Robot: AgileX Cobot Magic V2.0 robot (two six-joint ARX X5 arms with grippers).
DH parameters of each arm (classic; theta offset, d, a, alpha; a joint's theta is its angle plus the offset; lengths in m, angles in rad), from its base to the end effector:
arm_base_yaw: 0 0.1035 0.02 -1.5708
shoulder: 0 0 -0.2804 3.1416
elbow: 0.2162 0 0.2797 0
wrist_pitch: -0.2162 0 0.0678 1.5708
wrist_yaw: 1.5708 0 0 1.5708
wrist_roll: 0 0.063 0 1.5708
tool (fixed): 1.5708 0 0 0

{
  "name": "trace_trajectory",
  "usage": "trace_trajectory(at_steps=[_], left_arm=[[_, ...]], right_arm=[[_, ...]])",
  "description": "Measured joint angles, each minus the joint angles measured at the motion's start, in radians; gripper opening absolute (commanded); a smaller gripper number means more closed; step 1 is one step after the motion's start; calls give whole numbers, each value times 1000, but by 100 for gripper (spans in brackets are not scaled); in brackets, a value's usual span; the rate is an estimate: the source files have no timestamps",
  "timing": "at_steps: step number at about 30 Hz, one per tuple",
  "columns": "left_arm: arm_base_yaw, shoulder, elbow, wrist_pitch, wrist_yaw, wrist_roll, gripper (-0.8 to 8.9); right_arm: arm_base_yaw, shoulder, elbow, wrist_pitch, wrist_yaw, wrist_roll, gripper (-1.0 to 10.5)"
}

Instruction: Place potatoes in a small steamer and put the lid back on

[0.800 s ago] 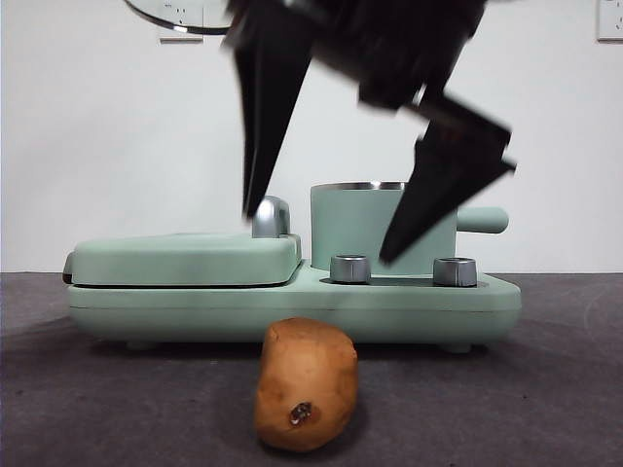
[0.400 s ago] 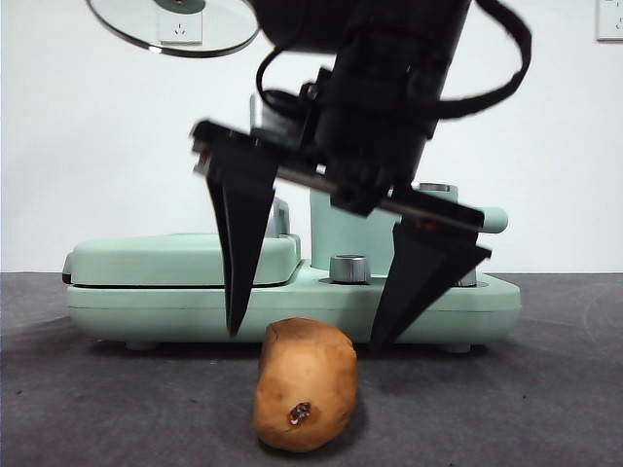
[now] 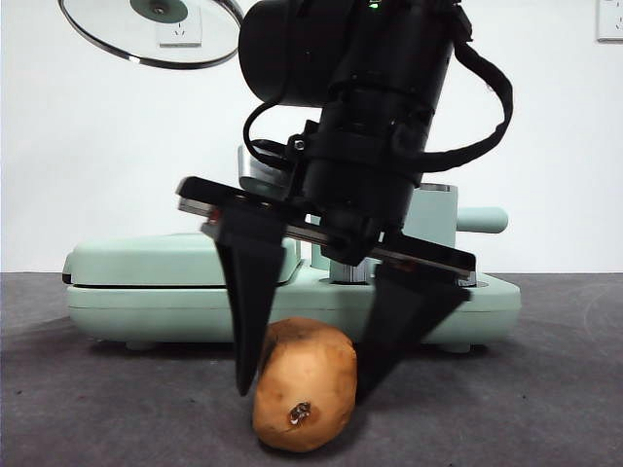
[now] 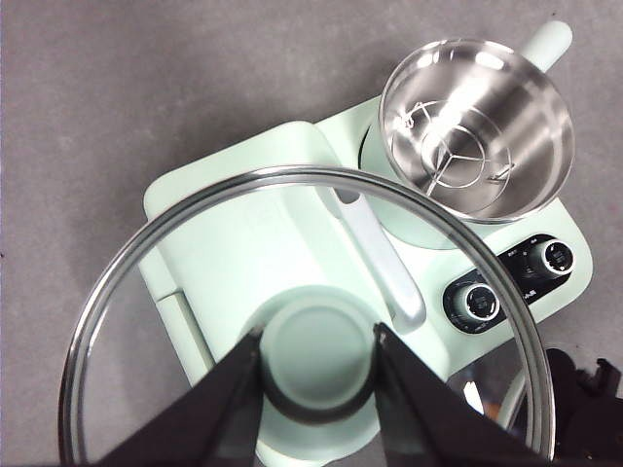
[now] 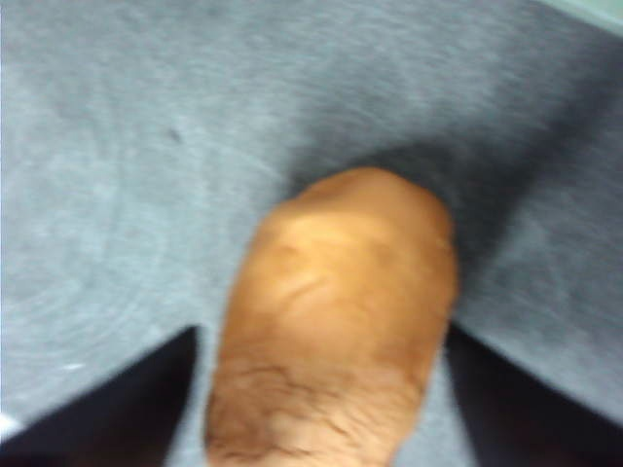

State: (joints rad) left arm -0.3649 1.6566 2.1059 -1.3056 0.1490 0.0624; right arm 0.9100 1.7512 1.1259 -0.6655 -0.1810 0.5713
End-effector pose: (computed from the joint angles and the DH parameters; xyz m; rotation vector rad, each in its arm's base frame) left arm 0.3230 -0.1334 0.4573 0.1505 0.8454 -0.5088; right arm 0.2137 0.2934 0.1434 -0.0295 1.4525 0.5299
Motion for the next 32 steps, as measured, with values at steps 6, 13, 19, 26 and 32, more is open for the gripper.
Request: trace_trajectory(at_steps=[6,13,19,26,32], left_arm=[[0,-37,0,0,0,0,48],[15,-46,0,-2,3,0,49],[27,-46,0,-1,2,0,49],[27,-46,0,-1,3,0,49],[21,-46,0,-7,3,0,49]], right_arm=[[-2,2,3,17,-18,-22,135],[-71,2,162,-180,-62,-55,136],[-167,2,412,-427,-53,-162,137],[-338,43,692,-506,-52,-278,141],[-474,251,925,-528,-51,-358,141]])
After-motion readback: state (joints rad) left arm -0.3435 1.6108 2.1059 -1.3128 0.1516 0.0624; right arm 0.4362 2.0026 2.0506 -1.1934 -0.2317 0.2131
